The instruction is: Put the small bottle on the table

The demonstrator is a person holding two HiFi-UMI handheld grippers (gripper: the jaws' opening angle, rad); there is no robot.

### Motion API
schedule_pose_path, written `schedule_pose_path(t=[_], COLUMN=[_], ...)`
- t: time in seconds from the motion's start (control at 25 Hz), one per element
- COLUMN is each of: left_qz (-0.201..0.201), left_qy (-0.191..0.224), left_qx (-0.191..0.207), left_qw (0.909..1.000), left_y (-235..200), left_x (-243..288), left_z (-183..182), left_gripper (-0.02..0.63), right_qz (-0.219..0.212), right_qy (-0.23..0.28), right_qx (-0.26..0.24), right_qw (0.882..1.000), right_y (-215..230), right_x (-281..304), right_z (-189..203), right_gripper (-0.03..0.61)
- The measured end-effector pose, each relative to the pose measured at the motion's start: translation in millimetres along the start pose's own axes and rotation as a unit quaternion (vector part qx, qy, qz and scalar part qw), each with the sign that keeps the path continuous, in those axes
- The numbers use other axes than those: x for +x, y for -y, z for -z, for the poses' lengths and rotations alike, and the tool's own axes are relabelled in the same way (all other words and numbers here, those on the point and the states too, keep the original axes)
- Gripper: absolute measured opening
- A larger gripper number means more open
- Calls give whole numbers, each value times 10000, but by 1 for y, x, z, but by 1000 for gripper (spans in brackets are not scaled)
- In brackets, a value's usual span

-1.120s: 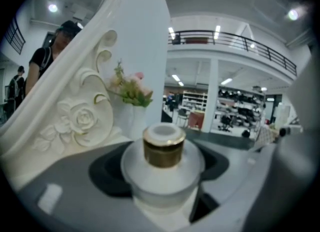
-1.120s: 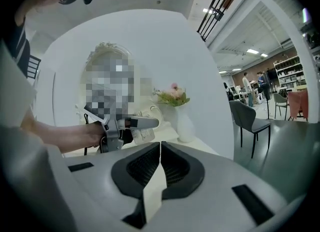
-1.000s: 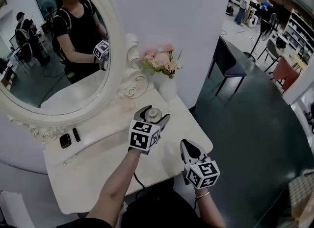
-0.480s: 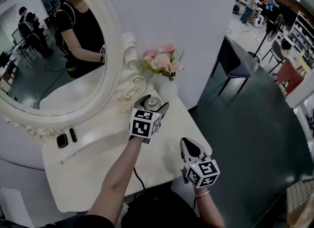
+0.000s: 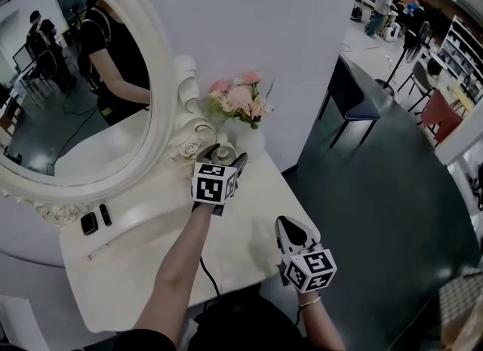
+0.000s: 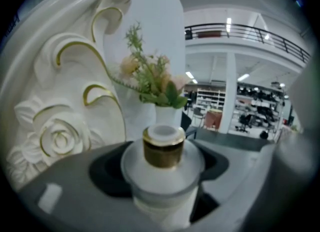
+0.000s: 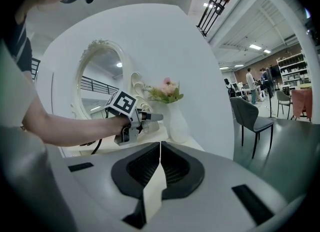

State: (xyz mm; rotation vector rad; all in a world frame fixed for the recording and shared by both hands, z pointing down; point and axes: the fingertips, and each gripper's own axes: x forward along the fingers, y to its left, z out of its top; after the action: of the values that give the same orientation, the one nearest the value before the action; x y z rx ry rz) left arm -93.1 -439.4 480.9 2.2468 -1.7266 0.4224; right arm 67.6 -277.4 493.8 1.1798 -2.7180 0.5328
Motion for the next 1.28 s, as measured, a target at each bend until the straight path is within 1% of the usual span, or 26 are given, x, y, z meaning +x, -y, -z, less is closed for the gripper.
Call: schedule_pose_path(t=[0.28, 0.6, 0.92, 1.28], left_qz=[-128, -165, -244, -308], left_qy=[-98, -204, -211, -157], left_qx=[-24, -21, 127, 82], left_qw=[9999, 9997, 9994, 9994], left_y=[-10, -13, -12, -13], left_x=[13, 16, 18, 19], left_z=[4, 12, 13, 13], left_gripper=[344, 344, 345, 348], right_qz=[20, 38, 32, 12], right_qy=[-20, -39, -50, -39], right_qx=[-5, 1, 0, 0], right_qw=[10000, 10000, 10000, 10000], right_y=[6, 7, 5, 3], right_x=[2, 2, 2, 1], right_z=[-1, -1, -1, 0], right_gripper=[6, 5, 6, 6])
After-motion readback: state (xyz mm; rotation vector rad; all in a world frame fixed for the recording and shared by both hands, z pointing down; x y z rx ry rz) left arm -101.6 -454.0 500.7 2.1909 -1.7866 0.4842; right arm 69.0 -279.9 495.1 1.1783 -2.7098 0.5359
